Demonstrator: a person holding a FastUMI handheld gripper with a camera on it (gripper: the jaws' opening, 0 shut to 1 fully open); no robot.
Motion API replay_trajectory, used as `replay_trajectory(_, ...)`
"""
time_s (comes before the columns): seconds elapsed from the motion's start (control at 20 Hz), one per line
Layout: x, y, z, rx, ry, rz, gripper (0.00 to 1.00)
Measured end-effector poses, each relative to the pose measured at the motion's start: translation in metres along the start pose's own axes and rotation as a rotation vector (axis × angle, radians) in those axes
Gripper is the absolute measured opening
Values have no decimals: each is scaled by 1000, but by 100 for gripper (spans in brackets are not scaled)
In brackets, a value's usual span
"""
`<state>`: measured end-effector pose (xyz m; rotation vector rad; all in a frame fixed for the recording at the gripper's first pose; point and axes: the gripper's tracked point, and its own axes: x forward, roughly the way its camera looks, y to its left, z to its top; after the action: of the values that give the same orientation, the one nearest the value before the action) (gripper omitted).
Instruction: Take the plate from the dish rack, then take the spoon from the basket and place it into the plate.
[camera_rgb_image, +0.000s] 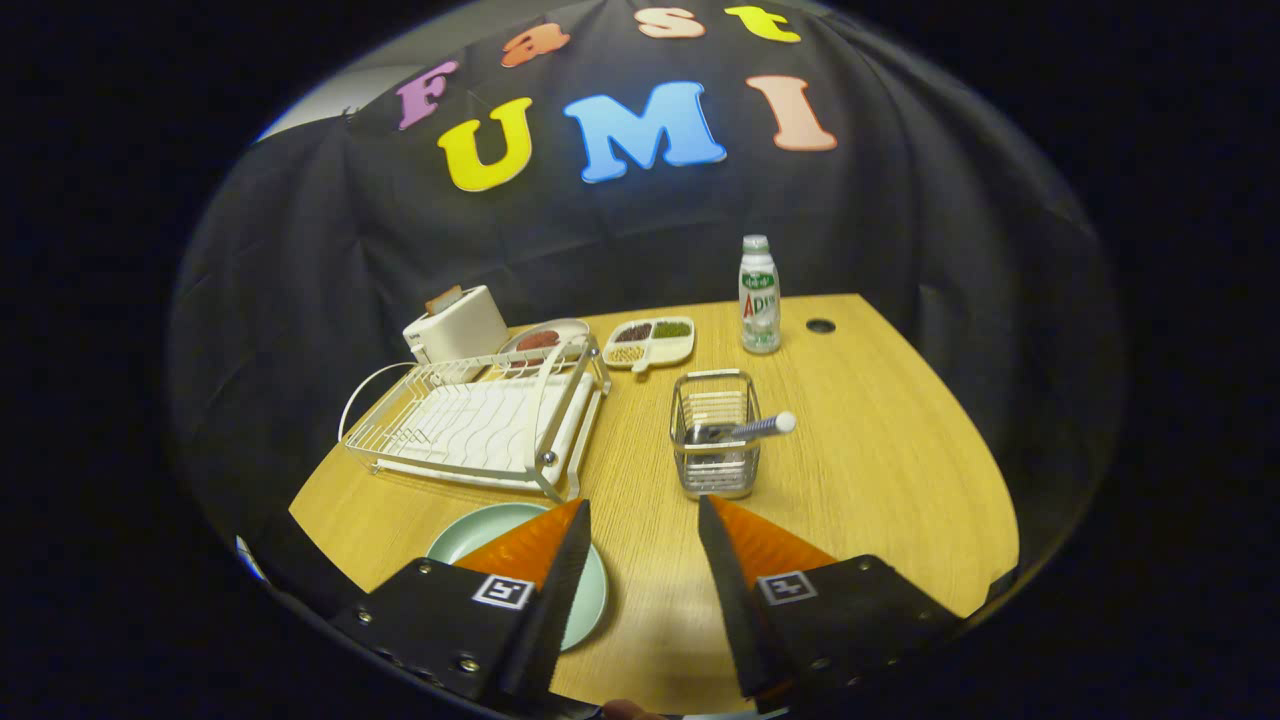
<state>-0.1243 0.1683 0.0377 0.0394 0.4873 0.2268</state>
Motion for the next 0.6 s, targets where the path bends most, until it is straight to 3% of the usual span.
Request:
replay_trajectory(0.05, -5, -4, 13, -26, -46, -10, 75)
replay_trajectory(0.2, -13, -16, 49, -46, -210, -26, 83)
replay_trajectory(0.6, 5, -62, 59, -79, -353, -97, 84)
